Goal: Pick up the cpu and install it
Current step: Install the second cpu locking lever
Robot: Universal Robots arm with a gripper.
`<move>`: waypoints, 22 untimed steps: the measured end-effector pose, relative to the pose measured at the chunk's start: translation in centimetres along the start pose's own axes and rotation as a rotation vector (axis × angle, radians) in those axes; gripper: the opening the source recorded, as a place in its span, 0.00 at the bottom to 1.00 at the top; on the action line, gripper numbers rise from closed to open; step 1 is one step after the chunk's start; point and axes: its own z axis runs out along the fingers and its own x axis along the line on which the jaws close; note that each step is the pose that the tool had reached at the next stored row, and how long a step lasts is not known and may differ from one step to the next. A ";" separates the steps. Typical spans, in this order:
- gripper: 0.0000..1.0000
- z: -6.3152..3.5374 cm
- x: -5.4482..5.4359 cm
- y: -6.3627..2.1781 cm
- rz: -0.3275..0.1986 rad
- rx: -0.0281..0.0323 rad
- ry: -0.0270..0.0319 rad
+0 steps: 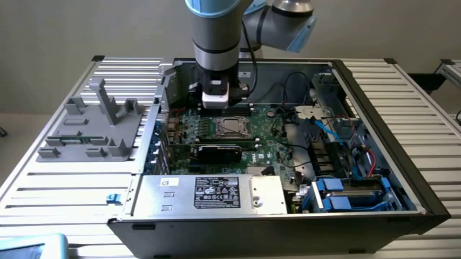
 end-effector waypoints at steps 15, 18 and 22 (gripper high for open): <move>0.11 0.12 0.2 2.07 0.012 0.0199 -0.0194; 0.11 0.04 0.3 2.42 0.014 0.0195 -0.0231; 0.11 0.30 0.3 2.55 0.014 0.0203 -0.0235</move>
